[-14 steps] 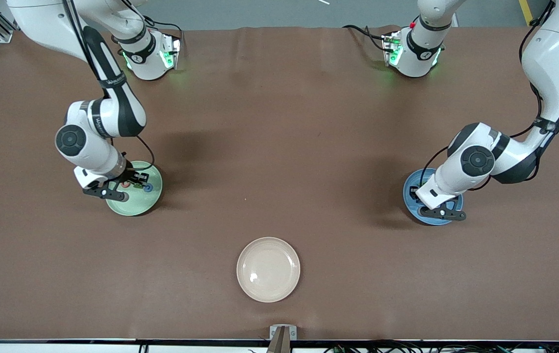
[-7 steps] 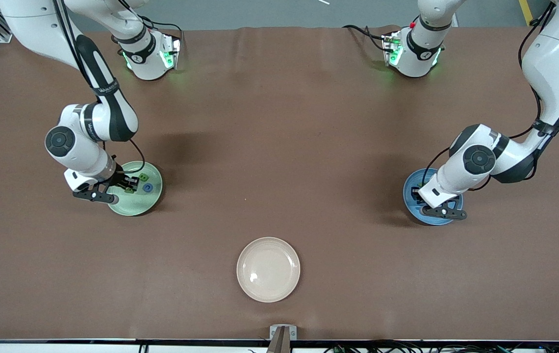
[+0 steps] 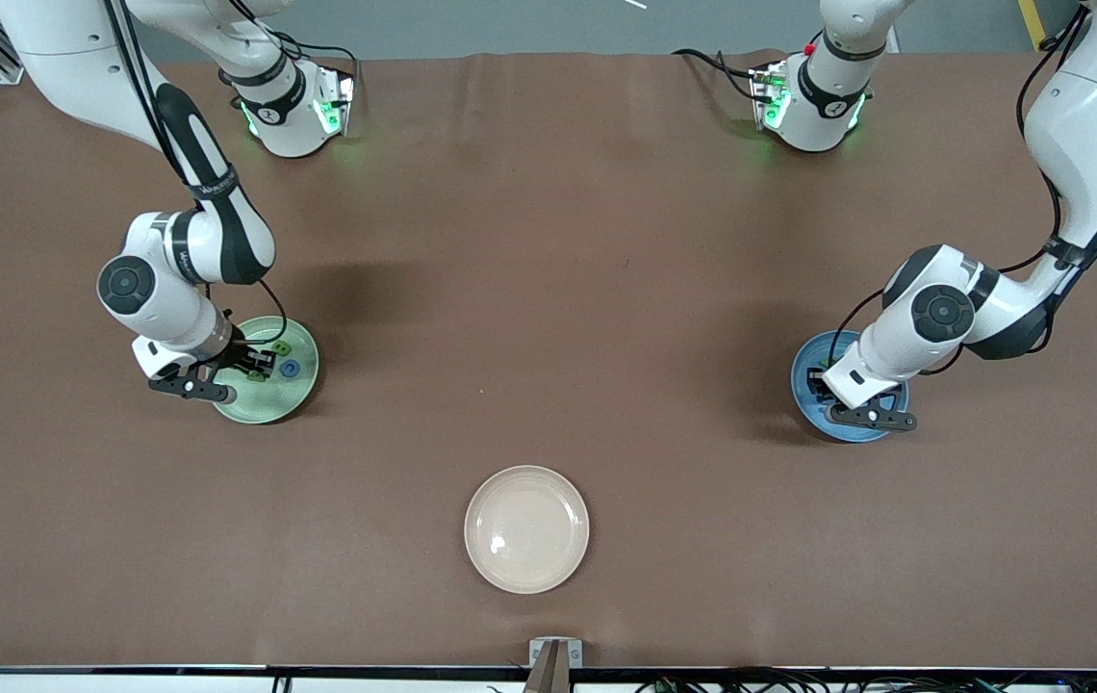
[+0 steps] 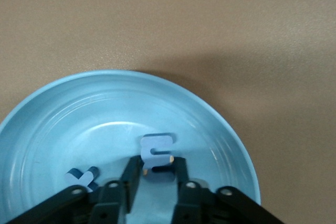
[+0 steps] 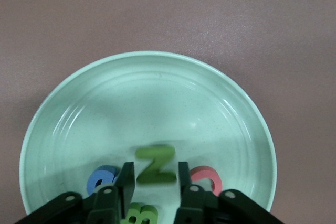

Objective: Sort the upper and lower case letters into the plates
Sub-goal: 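Release the E on the blue plate while the right gripper releases the N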

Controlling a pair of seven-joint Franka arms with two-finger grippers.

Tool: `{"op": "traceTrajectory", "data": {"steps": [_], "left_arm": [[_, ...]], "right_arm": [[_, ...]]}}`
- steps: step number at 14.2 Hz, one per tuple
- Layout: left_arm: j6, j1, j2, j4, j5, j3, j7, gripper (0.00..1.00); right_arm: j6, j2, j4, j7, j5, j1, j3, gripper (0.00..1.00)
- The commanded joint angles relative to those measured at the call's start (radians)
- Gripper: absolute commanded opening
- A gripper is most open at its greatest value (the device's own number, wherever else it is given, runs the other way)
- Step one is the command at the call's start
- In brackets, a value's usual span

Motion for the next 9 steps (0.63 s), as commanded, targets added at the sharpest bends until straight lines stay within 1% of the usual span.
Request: {"op": "traceTrajectory", "data": {"steps": [1,3,5,6,9], "left_arm": [[0.013,0.01,-0.024,-0.013,0.025,-0.001,0.005,1.0],[-0.013,0.01,-0.064,-0.014,0.024,-0.015,0.003,1.0],[-0.096,0.034,-0.085,-0.005,0.011,-0.082,0.003,1.0],[-0.133,0.065,-0.094,-0.002,0.002,-0.134,0.002,1.0],[-0.287,0.245,-0.093,0.018,-0.039,-0.367,0.003,1.0]], "right_arm": [[0.001,-0.007,-0.003,-0.005,0.006,-0.025,0.022,1.0],[-0.003,-0.007,0.0,-0.004,0.006,-0.024,0.022,1.0],[-0.011,-0.01,0.006,-0.001,0.006,-0.024,0.022,1.0],[-0.037,-0.011,0.017,-0.004,0.006,-0.024,0.022,1.0],[-0.204,-0.027,0.107,-0.042,0.003,-0.022,0.02,1.0]]}}
